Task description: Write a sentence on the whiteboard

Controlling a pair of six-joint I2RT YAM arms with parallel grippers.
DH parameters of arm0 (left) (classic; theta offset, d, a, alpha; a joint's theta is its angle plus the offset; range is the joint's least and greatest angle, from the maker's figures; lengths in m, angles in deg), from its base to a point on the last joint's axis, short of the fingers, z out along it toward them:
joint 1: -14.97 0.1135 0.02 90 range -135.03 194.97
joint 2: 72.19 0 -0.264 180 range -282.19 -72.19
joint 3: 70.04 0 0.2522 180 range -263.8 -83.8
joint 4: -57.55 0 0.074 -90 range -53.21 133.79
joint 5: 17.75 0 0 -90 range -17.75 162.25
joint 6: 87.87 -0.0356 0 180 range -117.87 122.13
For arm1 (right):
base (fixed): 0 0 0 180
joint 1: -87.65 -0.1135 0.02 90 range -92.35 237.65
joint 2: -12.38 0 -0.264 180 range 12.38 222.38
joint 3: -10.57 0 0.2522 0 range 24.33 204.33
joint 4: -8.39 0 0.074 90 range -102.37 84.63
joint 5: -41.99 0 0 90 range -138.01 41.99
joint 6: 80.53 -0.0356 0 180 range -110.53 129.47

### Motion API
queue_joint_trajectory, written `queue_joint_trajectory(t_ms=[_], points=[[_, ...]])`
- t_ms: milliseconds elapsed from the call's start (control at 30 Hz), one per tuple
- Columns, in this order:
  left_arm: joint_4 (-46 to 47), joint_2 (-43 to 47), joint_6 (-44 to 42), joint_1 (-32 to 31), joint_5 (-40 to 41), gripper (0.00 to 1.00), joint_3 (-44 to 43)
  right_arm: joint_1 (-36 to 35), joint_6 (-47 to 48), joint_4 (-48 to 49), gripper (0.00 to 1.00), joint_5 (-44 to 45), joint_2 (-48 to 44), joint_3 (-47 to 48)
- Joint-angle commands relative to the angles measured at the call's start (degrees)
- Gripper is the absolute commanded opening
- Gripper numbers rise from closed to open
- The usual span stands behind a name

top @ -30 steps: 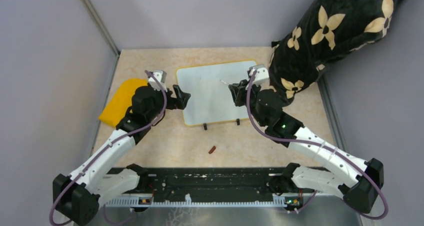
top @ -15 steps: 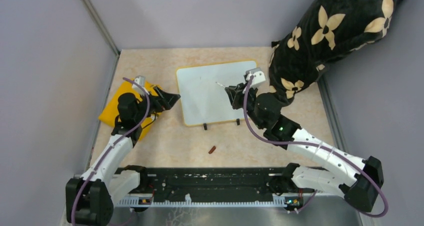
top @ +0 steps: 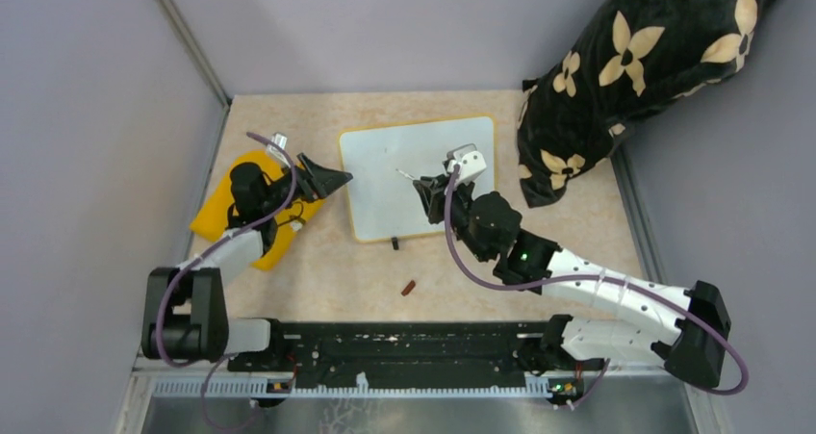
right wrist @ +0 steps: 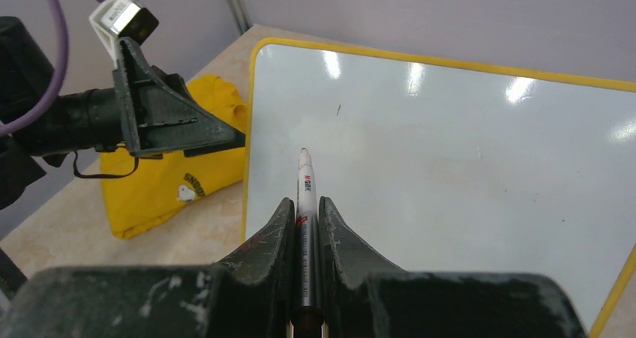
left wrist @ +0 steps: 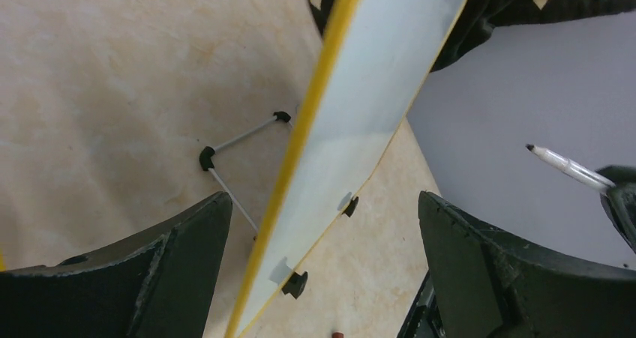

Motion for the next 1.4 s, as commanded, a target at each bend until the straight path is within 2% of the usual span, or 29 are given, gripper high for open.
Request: queue_joint_trajectory(t_ms=[0, 67, 133, 267, 333, 433, 633, 800, 933, 967, 1233, 1367], points=[[5.6, -8.1, 3.6, 3.7, -11.1, 0.98, -6.6, -0.3, 0.9, 4.4, 0.00, 0.0, -0.8, 2.6], [5.4, -8.2, 3.7, 4.2, -13.5, 0.98, -7.5, -0.3, 1.5, 4.4, 0.00, 0.0, -1.8, 2.4], [3.7, -5.6, 1.7, 4.2, -11.3, 0.99, -6.9, -0.3, 1.8, 4.7, 0.00, 0.0, -2.8, 2.0], [-3.4, 0.0, -3.4, 4.3, -1.8, 0.99, -6.3, -0.3, 1.5, 5.3, 0.00, -1.1, -4.1, 1.1], [-5.4, 2.3, -2.7, 4.2, 5.2, 0.99, -5.2, -0.3, 1.2, 5.6, 0.00, -1.7, -4.3, 0.8], [-8.6, 5.0, -2.3, 4.2, 10.9, 0.99, -5.1, -0.3, 1.0, 5.8, 0.00, -2.4, -4.8, 0.3], [-34.9, 4.8, -1.8, 1.9, 26.2, 0.99, -17.7, -0.3, 1.5, 7.1, 0.00, -2.4, -5.2, -0.5], [-36.2, 7.6, 1.8, 0.7, 31.8, 0.99, -17.3, -0.3, 1.5, 7.0, 0.00, -2.6, -5.3, -0.4], [-44.6, 7.7, 12.8, 0.6, 44.8, 0.99, -18.1, -0.3, 1.5, 6.8, 0.00, -2.7, -5.6, -0.5], [-46.0, 7.7, 13.4, 0.5, 46.7, 0.99, -18.6, -0.3, 1.5, 6.7, 0.00, -2.6, -5.7, -0.5], [-50.8, 8.4, 10.1, -1.5, 58.8, 0.99, -20.3, -0.3, 2.0, 7.5, 0.00, -2.2, -5.6, -1.1], [-57.9, 4.5, 5.1, -8.3, 69.9, 0.99, -27.1, -0.3, 2.1, 7.5, 0.00, -2.2, -5.4, -1.2]])
